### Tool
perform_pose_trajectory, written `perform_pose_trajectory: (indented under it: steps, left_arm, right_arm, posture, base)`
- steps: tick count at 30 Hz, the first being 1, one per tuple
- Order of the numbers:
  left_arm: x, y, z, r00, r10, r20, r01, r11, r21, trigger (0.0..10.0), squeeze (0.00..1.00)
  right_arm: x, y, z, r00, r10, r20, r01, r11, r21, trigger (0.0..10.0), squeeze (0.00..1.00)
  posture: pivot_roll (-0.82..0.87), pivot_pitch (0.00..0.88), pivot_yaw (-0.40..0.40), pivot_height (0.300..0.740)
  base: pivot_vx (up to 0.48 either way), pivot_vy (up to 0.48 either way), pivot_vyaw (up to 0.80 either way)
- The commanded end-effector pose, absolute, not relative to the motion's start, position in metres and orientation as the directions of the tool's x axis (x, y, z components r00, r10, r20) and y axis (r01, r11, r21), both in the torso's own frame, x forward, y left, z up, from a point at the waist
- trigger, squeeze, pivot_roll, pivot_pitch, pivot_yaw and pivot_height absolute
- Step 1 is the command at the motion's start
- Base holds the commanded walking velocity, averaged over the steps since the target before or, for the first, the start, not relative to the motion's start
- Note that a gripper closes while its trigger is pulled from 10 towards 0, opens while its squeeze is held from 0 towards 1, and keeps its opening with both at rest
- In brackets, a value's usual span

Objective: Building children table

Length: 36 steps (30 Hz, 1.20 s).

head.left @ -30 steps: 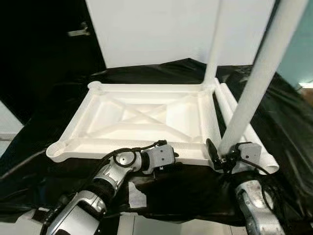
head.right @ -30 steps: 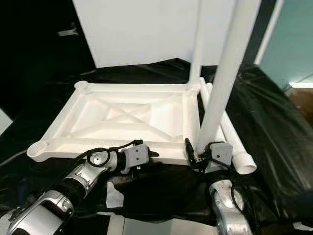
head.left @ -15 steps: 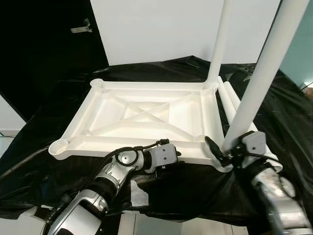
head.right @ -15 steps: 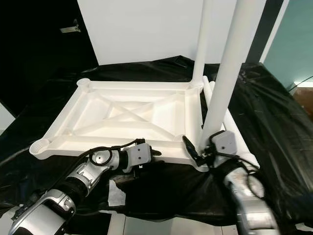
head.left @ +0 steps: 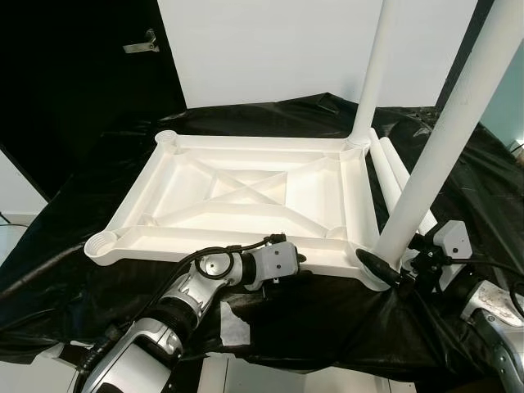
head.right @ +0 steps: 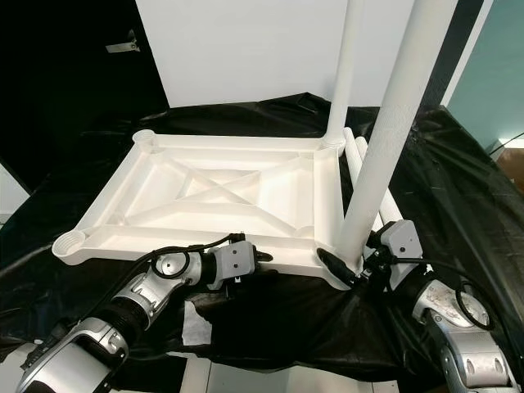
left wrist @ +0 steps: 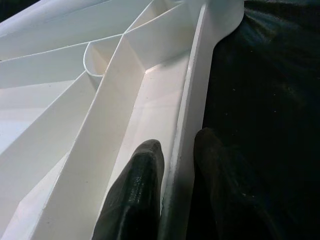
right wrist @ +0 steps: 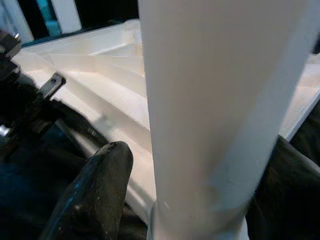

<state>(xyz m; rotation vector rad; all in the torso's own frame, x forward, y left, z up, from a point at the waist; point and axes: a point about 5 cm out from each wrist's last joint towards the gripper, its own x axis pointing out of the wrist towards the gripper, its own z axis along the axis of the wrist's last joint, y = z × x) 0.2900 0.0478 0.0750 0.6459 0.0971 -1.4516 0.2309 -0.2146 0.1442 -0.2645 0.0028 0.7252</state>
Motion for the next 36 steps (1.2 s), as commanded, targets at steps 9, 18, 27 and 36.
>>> perform_pose_trajectory:
  steps: [9,18,27,36]
  left_arm:
    - [0.253,0.064,0.020,-0.092,-0.743,-0.663,0.970,-0.218,0.110,10.0,0.00]
    - [0.259,0.064,0.023,-0.081,-0.739,-0.668,0.967,-0.220,0.126,10.0,0.00]
    - [0.260,0.063,0.025,-0.079,-0.741,-0.666,0.966,-0.221,0.132,10.0,0.00]
    - [0.260,0.064,0.026,-0.093,-0.746,-0.660,0.965,-0.232,0.126,10.0,0.00]
  right_arm:
    - [0.236,-0.222,0.144,0.720,0.680,-0.137,-0.691,0.686,-0.228,9.2,0.00]
    - [0.241,-0.238,0.149,0.667,0.710,-0.227,-0.745,0.622,-0.243,4.2,0.00]
    - [0.244,-0.243,0.152,0.623,0.735,-0.268,-0.782,0.580,-0.229,0.0,0.00]
    - [0.249,-0.248,0.154,0.624,0.732,-0.274,-0.782,0.577,-0.236,0.0,0.00]
  posture:
    - [-0.18,0.033,0.034,0.740]
    - [-0.18,0.011,0.036,0.740]
    - [-0.18,0.012,0.040,0.740]
    - [-0.18,0.012,0.047,0.740]
  base:
    - [0.000,0.000,0.00]
    - [0.000,0.000,0.00]
    - [0.000,0.000,0.00]
    - [0.000,0.000,0.00]
